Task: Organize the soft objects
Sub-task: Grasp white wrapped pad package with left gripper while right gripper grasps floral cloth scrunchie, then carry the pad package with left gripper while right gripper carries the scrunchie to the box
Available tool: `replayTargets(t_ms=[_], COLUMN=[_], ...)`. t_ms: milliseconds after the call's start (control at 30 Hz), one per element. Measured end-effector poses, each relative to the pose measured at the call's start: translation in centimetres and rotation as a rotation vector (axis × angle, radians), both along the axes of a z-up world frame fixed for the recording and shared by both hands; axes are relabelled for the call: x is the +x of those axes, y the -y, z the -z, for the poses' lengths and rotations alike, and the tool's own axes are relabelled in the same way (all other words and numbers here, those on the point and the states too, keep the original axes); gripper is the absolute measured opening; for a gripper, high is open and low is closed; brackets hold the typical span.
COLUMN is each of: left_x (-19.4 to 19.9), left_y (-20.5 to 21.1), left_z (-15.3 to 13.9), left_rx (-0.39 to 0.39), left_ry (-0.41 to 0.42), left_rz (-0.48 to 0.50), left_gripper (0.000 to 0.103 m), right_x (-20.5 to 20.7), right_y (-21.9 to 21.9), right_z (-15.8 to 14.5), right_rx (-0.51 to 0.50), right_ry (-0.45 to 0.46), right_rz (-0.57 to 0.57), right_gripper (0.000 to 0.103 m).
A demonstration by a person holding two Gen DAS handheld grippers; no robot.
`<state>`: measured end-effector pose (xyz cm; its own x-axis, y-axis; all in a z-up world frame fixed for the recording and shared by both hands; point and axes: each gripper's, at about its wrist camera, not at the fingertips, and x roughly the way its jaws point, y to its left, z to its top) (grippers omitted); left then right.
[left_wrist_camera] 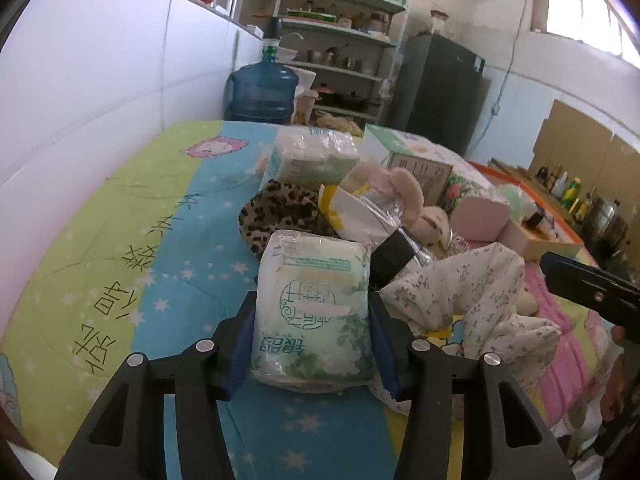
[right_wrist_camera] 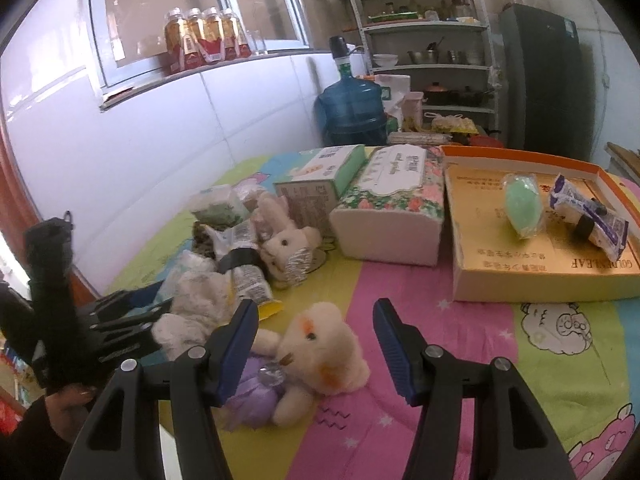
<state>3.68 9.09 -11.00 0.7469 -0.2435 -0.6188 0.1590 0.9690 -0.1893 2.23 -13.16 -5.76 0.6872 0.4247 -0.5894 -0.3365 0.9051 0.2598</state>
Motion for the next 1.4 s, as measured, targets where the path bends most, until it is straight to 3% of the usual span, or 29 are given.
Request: replayTargets(t_ms=[200, 300, 400, 467, 567, 933, 1400], left_x=[-0.7, -0.9, -1.0, -1.0, -1.1, -1.5, -2.5], left_y=[-0.5, -0.7, -1.1, -1.3, -1.5, -1.5, -0.4], left_z=[-0.6, -1.0, -1.3, -1.3, -1.4, -2.7, -7.3], left_rx=[-0.008, -0.007, -0.01, -0.015, -0.022, -0.018, -0.016], left_ry=[0.031, 0.041, 0.044, 0.046, 0.047, 0.077, 0.17], left_rz=[-0.009, -0.017, -0.024, -0.029, -0.036, -0.052, -0.04], left_gripper=[0.051, 0.051, 0.051, 0.051, 0.051, 0.051, 0.051], right_x=[-1.2, -1.6, -2.0, -2.1, -2.0, -2.4, -2.7], right_y=[-2.7, -4.6, -6.1, -6.8, -6.8, -5.7, -3.8], right_z=[-1.2, -1.1, -0.8, -0.4, -0.2, -1.9, -8.1], right_rx=[0.018, -0.018, -0.065, -0.092, -0.098, -0.054, -0.064], right_ry=[0.023, 0.023, 0.021, 0.009, 0.003, 0.068, 0.254], right_rz=[-0.183, -0.253, -0.296, -0.307, -0.304, -0.305, -0.224], right_gripper=[0.059, 0.053, 0.038, 0.022, 0.011, 0.007, 0.006])
